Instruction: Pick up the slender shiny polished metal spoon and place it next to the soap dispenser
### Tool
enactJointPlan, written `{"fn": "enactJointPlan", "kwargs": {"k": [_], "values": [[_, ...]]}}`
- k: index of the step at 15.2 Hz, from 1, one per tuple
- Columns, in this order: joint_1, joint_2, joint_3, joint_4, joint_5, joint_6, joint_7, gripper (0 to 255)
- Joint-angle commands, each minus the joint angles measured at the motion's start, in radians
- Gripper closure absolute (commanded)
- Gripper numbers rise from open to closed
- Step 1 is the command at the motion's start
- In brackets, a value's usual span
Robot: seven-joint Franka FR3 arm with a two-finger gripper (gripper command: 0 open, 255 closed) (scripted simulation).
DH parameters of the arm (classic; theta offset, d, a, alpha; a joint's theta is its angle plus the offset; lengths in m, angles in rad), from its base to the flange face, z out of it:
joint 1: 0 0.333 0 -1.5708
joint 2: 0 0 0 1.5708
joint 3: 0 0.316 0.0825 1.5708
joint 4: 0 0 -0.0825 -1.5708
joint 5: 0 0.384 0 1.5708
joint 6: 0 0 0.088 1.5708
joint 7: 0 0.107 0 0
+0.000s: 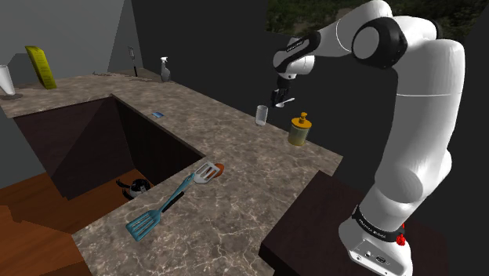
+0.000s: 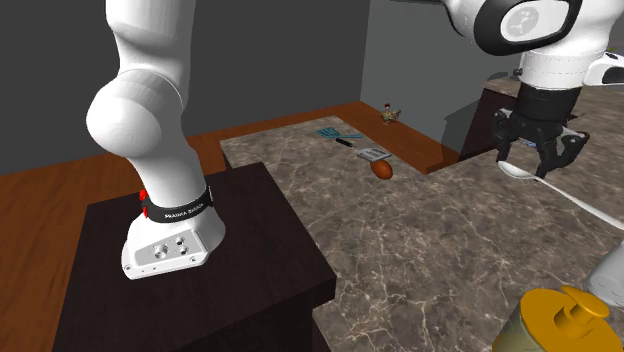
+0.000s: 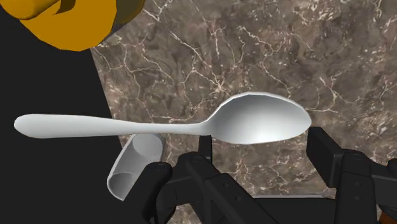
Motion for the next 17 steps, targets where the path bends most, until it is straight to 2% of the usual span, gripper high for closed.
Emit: {"fn": "enactJointPlan", "kwargs": {"k": [1, 6, 8, 17], "values": [[-0.029, 0.064, 0.0, 0.093, 0.019, -0.034, -0.03, 255], [-0.116, 0.25, 0.006, 0.388, 0.059, -0.15, -0.087, 255], [-0.162, 0.354, 0.012, 0.562, 0.073, -0.222, -0.102, 255], [-0.162, 0.394, 0.022, 0.507, 0.086, -0.128, -0.116, 255]]}}
